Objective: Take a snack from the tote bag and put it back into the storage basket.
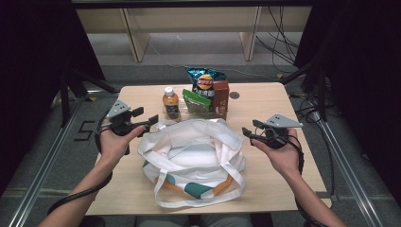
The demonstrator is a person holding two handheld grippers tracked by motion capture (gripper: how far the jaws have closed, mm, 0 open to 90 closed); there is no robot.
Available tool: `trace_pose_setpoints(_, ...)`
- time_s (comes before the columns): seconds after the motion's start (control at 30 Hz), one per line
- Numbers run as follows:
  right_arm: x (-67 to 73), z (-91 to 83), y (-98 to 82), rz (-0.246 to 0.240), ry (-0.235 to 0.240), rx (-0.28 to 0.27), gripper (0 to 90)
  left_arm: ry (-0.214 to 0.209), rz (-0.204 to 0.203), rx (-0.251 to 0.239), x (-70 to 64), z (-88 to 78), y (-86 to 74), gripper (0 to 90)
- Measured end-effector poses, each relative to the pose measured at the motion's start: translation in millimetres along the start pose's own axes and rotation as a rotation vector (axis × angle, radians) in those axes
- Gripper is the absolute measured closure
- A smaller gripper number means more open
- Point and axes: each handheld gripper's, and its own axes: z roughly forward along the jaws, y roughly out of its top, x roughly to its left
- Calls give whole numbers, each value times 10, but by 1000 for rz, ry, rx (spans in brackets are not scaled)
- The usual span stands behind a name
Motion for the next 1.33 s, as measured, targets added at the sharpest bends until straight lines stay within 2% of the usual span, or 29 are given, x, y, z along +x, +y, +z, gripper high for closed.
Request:
trace_pose_setpoints(0.07, 0, -1, 1, -1, 1, 4, 460, -3, 15, -2, -4, -30, -20, 258)
trace_pose_setpoints(0.1, -18, 5, 4, -19, 2, -2, 460, -4, 27, -1, -5, -48, -32, 258)
trace_pose_setpoints(0.3, -24, -7, 10, -18, 8, 12, 460, -11, 16, 12, -62, -130, -160, 256)
trace_pose_setpoints(0.33, -21, -2, 7, -14, 2, -5, 460, -12, 23, 16, -66, -144, -182, 256)
trace_pose_setpoints(0.37, -27, -10, 13, -15, 5, 1, 460, -14, 18, 19, -74, -153, -195, 256)
trace_pose_setpoints(0.4, -5, -4, 5, 6, -7, -16, 460, -15, 24, 21, -78, -162, -210, 256)
trace_pose_setpoints(0.43, -15, -9, 8, -1, -5, -13, 460, -15, 10, 20, -94, -168, -230, 255)
trace_pose_setpoints(0.5, -16, -12, 6, 5, -4, -11, 460, -17, 23, 29, -97, -184, -263, 255)
trace_pose_setpoints(0.53, -39, -11, 10, -16, 2, -9, 460, -17, 9, 32, -113, -191, -284, 254)
trace_pose_setpoints(0.57, -24, -16, 9, 3, 9, 2, 460, -19, -1, 37, -129, -199, -305, 254)
trace_pose_setpoints(0.7, -40, -8, 10, -10, 19, 0, 460, -21, 13, 41, -151, -237, -385, 254)
trace_pose_setpoints(0.73, -40, -7, 8, -10, 20, -2, 460, -20, 3, 42, -163, -251, -411, 253)
trace_pose_setpoints(0.77, -41, -7, 7, -11, 19, -1, 460, -21, 13, 40, -159, -258, -422, 253)
trace_pose_setpoints(0.8, -17, -13, 4, 11, 15, 6, 460, -19, 30, 40, -150, -269, -436, 252)
trace_pose_setpoints(0.83, -25, -17, 3, -3, 7, 14, 460, -16, 24, 37, -155, -282, -458, 252)
trace_pose_setpoints(0.9, -27, -3, -4, -9, -1, 3, 460, -14, 44, 26, -139, -291, -487, 252)
trace_pose_setpoints(0.93, -23, 4, -10, -4, 0, -4, 460, -12, 14, 19, -155, -288, -534, 252)
trace_pose_setpoints(0.97, -37, 4, -6, -16, 11, 7, 460, -10, 36, 20, -144, -290, -555, 252)
trace_pose_setpoints(1.03, -45, 10, -10, -23, 15, 2, 460, -8, 38, 22, -148, -289, -587, 254)
trace_pose_setpoints(1.13, -48, 6, -12, -19, 10, 3, 460, -10, 10, 27, -170, -303, -619, 254)
trace_pose_setpoints(1.17, -38, -12, -11, 0, 10, 23, 460, -9, 14, 31, -164, -310, -618, 254)
trace_pose_setpoints(1.2, -53, -5, -11, -15, 5, 11, 460, -13, 21, 31, -151, -315, -618, 256)
trace_pose_setpoints(1.23, -50, -12, -10, 4, 9, 11, 460, -18, 0, 26, -151, -320, -630, 266)
trace_pose_setpoints(1.3, -88, -45, 4, 11, -8, -5, 460, -12, 20, 35, -116, -339, -638, 276)
trace_pose_setpoints(1.33, -98, -47, 6, 11, -9, -14, 460, -12, 17, 34, -102, -342, -644, 278)
